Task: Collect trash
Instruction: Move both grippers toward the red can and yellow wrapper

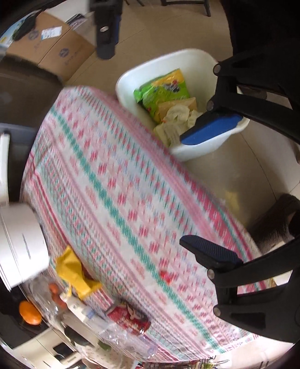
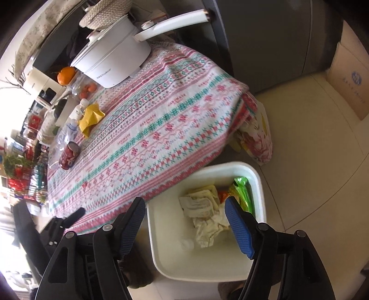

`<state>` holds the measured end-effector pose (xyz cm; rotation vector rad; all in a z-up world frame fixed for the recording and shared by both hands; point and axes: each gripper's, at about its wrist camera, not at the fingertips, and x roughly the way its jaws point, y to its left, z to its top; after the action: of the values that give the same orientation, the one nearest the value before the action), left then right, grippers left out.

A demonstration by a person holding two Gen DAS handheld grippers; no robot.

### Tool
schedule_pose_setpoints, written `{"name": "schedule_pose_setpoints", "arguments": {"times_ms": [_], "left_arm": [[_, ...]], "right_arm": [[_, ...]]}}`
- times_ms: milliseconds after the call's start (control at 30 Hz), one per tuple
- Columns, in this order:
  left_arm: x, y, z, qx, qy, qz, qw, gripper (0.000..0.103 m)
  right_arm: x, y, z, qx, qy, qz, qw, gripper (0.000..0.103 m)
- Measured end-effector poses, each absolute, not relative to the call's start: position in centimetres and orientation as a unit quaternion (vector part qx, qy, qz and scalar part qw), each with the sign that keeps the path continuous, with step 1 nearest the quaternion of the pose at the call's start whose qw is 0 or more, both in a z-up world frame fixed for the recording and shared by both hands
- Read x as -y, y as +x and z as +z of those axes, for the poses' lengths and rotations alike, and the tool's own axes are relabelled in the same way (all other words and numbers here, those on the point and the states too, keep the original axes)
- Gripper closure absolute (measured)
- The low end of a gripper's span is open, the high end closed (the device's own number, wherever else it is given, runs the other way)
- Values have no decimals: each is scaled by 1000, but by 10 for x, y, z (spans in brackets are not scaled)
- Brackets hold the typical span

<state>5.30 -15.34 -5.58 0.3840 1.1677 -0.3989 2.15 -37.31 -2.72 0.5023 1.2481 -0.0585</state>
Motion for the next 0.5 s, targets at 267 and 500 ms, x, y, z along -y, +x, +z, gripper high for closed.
{"name": "schedule_pose_setpoints", "arguments": {"times_ms": [267,500], "left_arm": [[71,140,-42,-530,142,-94,831,23],[20,197,-62,-523,164,-77,833,22]], "right_arm": [[311,68,-38,-593,193,-12,782,27],[282,97,-52,-605,147,-10,783,27]]}}
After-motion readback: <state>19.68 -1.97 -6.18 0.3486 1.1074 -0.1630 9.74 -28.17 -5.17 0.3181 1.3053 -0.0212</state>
